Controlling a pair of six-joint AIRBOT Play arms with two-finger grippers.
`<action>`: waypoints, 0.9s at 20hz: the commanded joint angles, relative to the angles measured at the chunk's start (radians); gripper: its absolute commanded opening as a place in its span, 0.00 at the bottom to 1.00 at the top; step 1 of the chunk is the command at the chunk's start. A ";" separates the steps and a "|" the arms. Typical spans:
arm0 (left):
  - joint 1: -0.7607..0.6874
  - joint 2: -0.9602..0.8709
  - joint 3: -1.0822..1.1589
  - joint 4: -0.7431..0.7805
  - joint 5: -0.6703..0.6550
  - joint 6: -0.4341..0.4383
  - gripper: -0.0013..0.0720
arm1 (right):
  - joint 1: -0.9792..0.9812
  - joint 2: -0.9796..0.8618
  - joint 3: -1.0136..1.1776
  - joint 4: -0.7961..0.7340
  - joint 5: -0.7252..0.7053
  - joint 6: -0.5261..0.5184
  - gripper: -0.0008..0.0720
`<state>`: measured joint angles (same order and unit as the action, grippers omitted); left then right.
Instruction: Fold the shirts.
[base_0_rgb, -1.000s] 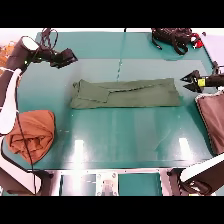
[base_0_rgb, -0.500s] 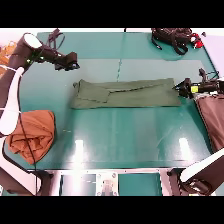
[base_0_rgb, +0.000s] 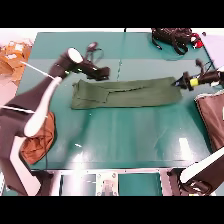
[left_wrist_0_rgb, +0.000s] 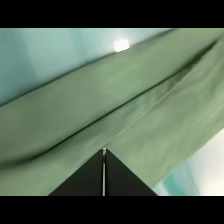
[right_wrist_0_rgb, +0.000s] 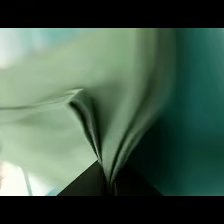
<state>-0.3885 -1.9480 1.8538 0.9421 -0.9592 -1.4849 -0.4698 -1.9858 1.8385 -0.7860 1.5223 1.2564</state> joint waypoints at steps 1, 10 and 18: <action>-0.147 -0.084 0.003 -0.035 0.281 -0.011 0.04 | 0.019 0.124 0.075 0.077 0.137 0.056 0.03; -0.268 -0.225 0.006 -0.241 0.392 -0.070 0.04 | 0.197 0.351 0.081 0.229 0.169 0.097 0.03; -0.094 -0.084 0.046 -0.210 -0.032 0.072 0.04 | 0.298 0.345 0.077 0.226 0.121 0.130 0.03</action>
<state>-0.5621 -2.0888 1.8748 0.7155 -0.7750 -1.4818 -0.2176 -1.6428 1.9156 -0.5652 1.6680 1.3624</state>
